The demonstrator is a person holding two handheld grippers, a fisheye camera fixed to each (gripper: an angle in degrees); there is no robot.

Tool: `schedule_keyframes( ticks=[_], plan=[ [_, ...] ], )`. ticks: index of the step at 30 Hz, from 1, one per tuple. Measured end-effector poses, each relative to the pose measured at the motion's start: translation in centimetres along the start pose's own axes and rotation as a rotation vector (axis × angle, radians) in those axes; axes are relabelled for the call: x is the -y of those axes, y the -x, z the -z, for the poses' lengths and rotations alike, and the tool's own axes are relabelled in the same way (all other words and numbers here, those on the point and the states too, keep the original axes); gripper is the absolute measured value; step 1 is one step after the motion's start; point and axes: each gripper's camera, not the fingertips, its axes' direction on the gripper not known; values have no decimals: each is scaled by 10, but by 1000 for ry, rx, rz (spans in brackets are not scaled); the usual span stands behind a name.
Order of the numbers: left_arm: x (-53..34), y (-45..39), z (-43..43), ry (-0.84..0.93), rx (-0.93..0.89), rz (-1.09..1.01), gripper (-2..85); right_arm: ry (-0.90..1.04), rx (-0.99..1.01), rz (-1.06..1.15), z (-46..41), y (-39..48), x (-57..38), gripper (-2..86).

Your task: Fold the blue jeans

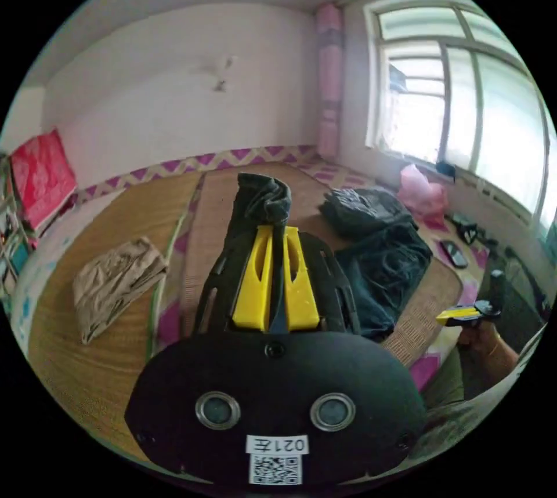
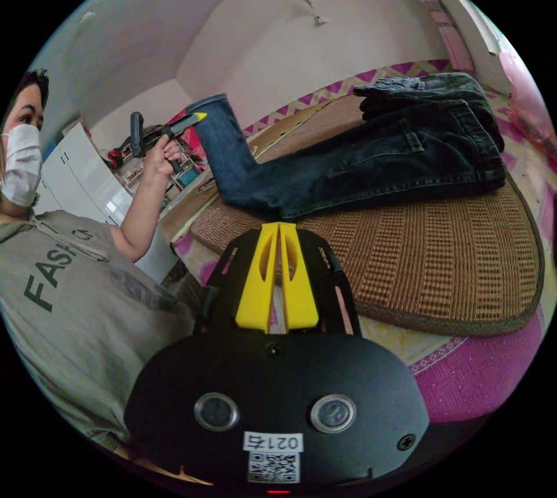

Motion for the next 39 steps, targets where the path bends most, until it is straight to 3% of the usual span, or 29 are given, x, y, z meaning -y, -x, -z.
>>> schedule_keyframes(
  ticks=[5, 12, 15, 17, 21, 25, 33, 39],
  plan=[
    [-77, -130, -163, 371, -59, -99, -6, -29, 24, -26, 38, -26, -25, -6],
    [-116, -183, -168, 238, -17, -63, -1, -69, -1, -57, 92, -65, -58, 2],
    [-137, -207, -207, 409, -31, -125, 21, -118, -58, -99, 112, -84, -61, 35],
    [-140, -217, -198, 363, -16, -176, 35, -169, -120, -177, 127, -101, -60, 82],
    [-146, -222, -190, 423, -256, -203, 97, -341, -193, -470, 169, -165, -63, 139],
    [-158, -215, -170, 397, -391, -208, 105, -379, -187, -676, 171, -224, -52, 170],
    [-190, -153, -103, 293, -429, -55, 53, -475, -117, -920, 121, -284, -16, 130],
    [-208, -88, -57, 252, -422, 58, -1, -571, -102, -912, 94, -251, 0, 51]
  ],
)
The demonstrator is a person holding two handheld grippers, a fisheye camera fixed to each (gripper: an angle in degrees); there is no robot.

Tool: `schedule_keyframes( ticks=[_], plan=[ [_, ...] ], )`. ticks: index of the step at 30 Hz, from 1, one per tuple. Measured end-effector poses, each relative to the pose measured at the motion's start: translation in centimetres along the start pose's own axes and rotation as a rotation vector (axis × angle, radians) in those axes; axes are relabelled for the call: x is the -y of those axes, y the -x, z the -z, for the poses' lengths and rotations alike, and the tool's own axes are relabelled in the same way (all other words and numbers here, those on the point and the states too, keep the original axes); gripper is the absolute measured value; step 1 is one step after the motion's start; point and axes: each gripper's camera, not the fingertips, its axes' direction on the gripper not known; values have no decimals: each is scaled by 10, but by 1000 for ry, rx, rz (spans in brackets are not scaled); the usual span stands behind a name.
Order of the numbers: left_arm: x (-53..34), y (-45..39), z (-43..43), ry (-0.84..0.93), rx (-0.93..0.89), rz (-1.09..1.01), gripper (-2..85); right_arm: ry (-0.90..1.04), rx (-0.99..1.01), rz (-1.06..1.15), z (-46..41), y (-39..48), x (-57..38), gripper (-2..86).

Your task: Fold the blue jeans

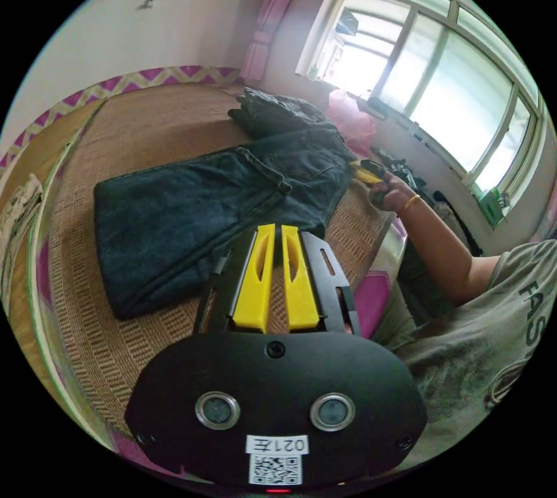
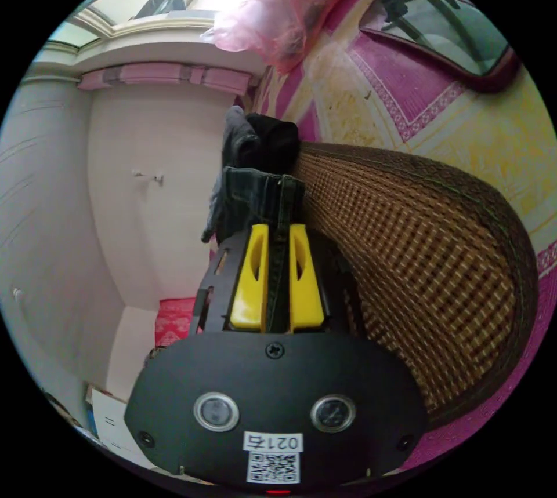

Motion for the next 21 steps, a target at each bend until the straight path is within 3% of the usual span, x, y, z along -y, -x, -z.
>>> schedule_keyframes(
  ticks=[4, 7, 9, 12, 16, 18, 21],
  plan=[
    [-19, 30, 41, -32, 1, 48, -8, -30, -89, 373, -9, 137, -52, 40],
    [-34, 56, 75, -64, -12, 92, -9, 10, -167, 775, -55, 283, -141, 39],
    [-44, 74, 98, -83, -7, 125, -10, 73, -229, 1097, -113, 382, -244, 38],
    [-56, 97, 127, -124, -2, 164, -10, 213, -247, 1444, -204, 452, -400, 38],
    [-68, 126, 154, -147, 11, 222, -10, 504, -231, 1633, -329, 430, -563, 40],
    [-73, 145, 169, -143, 11, 256, -10, 660, -371, 1718, -412, 372, -643, 42],
    [-74, 168, 191, -144, 36, 279, -9, 576, -354, 1713, -425, 363, -672, 42]
  ],
)
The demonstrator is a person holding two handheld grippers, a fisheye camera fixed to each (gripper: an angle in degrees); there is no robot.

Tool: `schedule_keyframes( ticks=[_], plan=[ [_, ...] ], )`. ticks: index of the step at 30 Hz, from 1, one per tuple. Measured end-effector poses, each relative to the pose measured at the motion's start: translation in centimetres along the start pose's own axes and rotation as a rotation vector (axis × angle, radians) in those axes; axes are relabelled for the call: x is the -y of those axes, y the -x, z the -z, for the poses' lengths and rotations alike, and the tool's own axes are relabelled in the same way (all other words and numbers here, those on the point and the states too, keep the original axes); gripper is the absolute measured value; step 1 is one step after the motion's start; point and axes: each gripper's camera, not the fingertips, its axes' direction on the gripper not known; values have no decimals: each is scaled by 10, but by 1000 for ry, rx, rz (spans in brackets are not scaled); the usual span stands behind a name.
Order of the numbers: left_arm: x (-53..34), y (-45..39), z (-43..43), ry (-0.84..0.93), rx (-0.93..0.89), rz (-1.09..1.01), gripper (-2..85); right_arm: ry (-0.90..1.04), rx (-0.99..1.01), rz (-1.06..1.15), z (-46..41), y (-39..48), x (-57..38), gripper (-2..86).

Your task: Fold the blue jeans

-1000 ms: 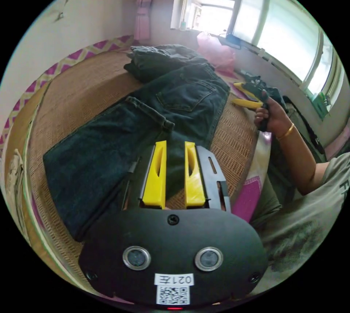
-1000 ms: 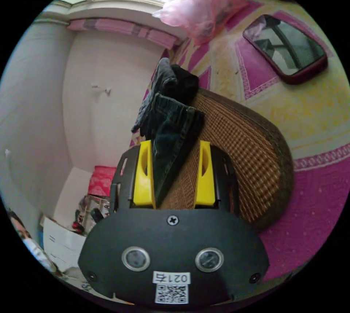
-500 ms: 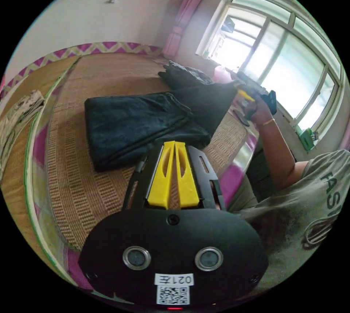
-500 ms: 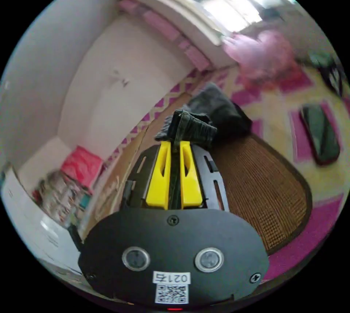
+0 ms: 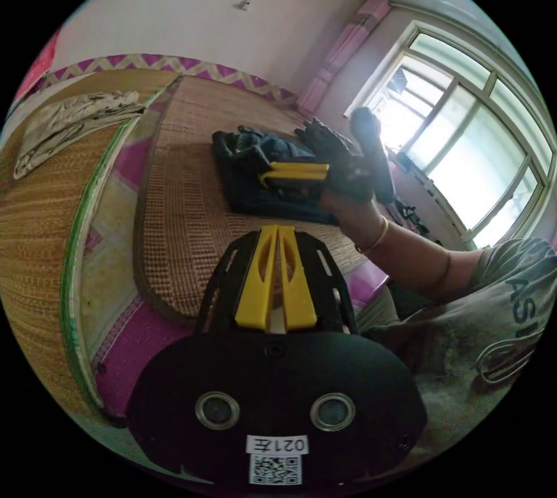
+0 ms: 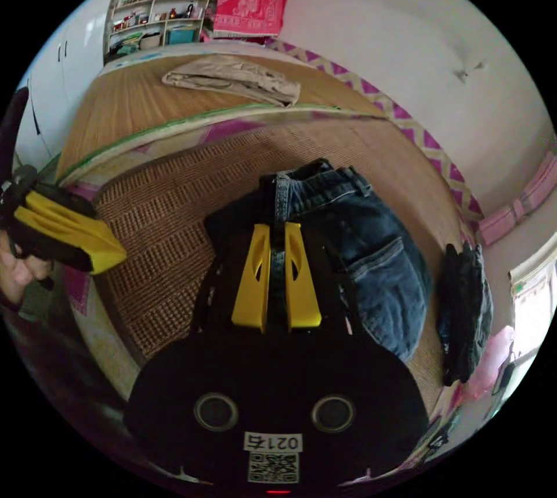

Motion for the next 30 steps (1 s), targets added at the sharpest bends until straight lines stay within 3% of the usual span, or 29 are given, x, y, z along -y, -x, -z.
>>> schedule_keyframes(
  ticks=[4, 7, 10, 13, 16, 23, 27, 30],
  plan=[
    [22, 21, 20, -31, -4, 25, -9, -106, -94, -2, 5, 21, 14, 40],
    [49, 31, 28, -58, -28, 28, -7, 57, -45, 108, -72, 56, 15, 43],
    [80, 40, 32, -73, -33, 24, 2, -3, -56, 88, -93, 62, -4, 51],
    [117, 58, 31, -88, -35, 44, 46, 4, 158, 84, -87, 42, -23, 81],
    [156, 84, 20, -69, -2, 93, 97, -40, 402, -69, -73, -32, -64, 99],
    [226, 170, -22, 86, -176, 367, 143, -82, 347, -755, -125, -279, -221, 150],
    [250, 199, -25, 129, -234, 400, 141, -27, 730, -978, -244, -356, -290, 174],
    [271, 208, -21, 178, -238, 375, 139, -41, 885, -1034, -299, -372, -310, 164]
  ],
)
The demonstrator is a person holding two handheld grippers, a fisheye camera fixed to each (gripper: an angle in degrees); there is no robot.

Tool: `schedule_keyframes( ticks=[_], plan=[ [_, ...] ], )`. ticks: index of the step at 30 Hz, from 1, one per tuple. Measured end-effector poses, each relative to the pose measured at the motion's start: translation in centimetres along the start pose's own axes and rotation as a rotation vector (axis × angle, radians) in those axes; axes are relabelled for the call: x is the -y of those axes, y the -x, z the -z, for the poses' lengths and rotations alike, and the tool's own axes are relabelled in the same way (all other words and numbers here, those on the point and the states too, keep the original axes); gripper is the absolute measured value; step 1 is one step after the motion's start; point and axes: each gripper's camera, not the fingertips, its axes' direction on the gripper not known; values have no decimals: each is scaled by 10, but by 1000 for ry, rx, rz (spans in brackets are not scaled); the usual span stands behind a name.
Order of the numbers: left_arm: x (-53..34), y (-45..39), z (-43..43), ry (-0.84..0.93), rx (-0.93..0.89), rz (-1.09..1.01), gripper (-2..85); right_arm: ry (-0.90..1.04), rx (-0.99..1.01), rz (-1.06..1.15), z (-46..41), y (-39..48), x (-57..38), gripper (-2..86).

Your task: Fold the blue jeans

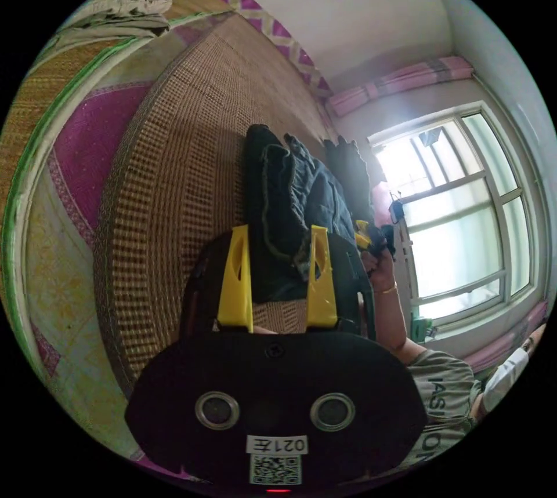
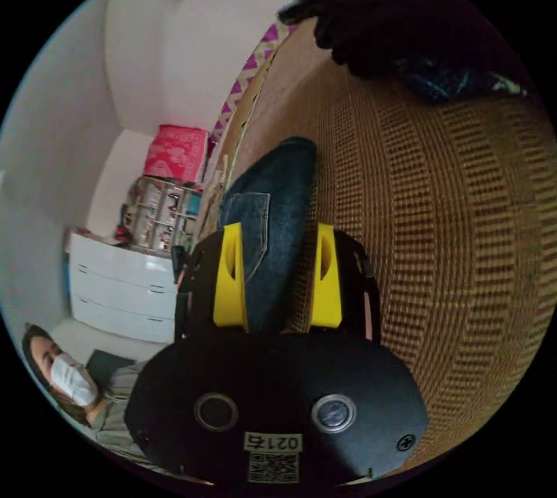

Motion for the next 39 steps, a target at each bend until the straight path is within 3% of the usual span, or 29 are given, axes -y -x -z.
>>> schedule_keyframes(
  ticks=[11, 19, 25, 28, 34, 37, 39],
  plan=[
    [52, -8, 28, 76, 48, -57, 157, 105, 24, -1, -39, -68, 28, 140],
    [78, -13, 37, 117, -20, -58, 66, 103, -22, 56, -55, -72, 26, 76],
    [80, -27, 130, -68, -100, -101, 59, 160, -111, 347, -86, 70, 68, 65],
    [92, -24, 218, -213, -47, -123, 59, 209, -61, 461, -154, 157, 115, 65],
    [126, 10, 374, -464, 141, -76, 59, 303, 6, 646, -360, 341, 216, 66],
    [149, 47, 412, -553, 211, 10, 63, 292, -105, 727, -458, 419, 241, 76],
    [154, 101, 413, -616, 223, 131, 75, 239, -298, 695, -522, 437, 247, 102]
  ],
)
